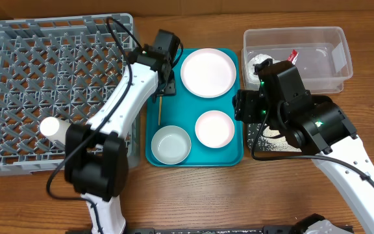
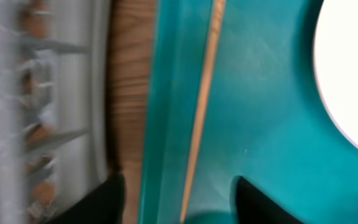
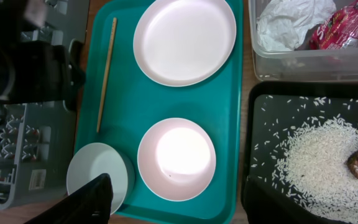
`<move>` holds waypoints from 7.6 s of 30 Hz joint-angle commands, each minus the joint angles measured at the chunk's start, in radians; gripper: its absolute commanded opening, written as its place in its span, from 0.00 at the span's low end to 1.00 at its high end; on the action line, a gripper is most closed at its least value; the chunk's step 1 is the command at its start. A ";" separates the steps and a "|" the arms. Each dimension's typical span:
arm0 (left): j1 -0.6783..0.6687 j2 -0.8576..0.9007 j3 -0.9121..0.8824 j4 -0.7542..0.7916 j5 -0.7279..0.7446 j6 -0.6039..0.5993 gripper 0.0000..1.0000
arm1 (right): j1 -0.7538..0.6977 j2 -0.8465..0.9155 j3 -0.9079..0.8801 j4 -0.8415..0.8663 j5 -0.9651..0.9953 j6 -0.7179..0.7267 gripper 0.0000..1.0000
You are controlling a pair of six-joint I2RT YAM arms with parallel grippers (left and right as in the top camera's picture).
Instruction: Sort waste into correct bins and load items into the dishwasher
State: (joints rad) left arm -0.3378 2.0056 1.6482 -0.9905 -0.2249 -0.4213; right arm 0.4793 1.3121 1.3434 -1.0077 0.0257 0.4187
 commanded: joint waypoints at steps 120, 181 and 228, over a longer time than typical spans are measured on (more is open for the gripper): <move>-0.210 -0.124 -0.364 0.278 0.338 0.190 0.55 | -0.002 0.024 0.005 0.014 -0.005 0.009 0.83; 0.266 -0.113 -0.051 -0.172 -0.928 -0.046 0.04 | -0.002 0.024 0.005 0.008 -0.005 0.009 0.83; 0.089 -0.031 -0.154 -0.168 -1.028 0.032 0.15 | -0.002 0.024 0.005 0.010 -0.005 0.008 0.83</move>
State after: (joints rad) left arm -0.2134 1.9587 1.5036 -1.1519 -1.2606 -0.3885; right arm 0.4793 1.3354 1.3434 -1.0031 0.0227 0.4229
